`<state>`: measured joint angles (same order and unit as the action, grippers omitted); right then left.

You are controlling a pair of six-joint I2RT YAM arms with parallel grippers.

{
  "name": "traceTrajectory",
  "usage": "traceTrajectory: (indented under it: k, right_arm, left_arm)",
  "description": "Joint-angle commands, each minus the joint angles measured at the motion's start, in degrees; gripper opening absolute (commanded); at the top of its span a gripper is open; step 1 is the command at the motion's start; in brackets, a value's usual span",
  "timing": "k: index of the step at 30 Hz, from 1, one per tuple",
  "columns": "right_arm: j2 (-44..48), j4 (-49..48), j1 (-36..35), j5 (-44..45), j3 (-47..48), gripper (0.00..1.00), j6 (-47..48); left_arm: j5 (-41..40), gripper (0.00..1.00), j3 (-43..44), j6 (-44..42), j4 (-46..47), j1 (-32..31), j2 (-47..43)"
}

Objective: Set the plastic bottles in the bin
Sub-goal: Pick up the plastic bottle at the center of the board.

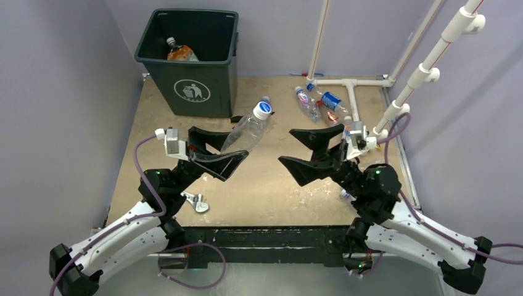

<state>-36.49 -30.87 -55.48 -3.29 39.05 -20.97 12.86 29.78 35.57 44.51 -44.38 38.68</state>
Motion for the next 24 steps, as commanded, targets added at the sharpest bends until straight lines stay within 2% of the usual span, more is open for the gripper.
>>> traceTrajectory:
  k: [1, 6, 13, 24]
  right_arm:
    - [-3.46, -18.87, -0.06, -4.24, -0.59, 0.97, -4.49]
    - [-10.01, -26.24, -0.06, -7.8, 0.74, 0.95, -6.74]
    - [-18.39, -31.53, -0.06, -9.75, 4.17, 0.96, -8.94]
    - [-26.84, -34.69, -1.19, -11.22, 10.12, 0.94, -10.36]
  left_arm:
    - [2.71, 0.0, -0.36, 8.8, 11.11, -0.03, 1.64]
    - [2.16, 0.0, -1.35, 11.44, 14.07, 0.04, 2.2]
    - [2.95, 0.0, -2.36, 13.23, 16.41, 0.0, 2.87]
    - [3.88, 0.0, -2.68, 13.45, 17.76, 0.0, 4.81]
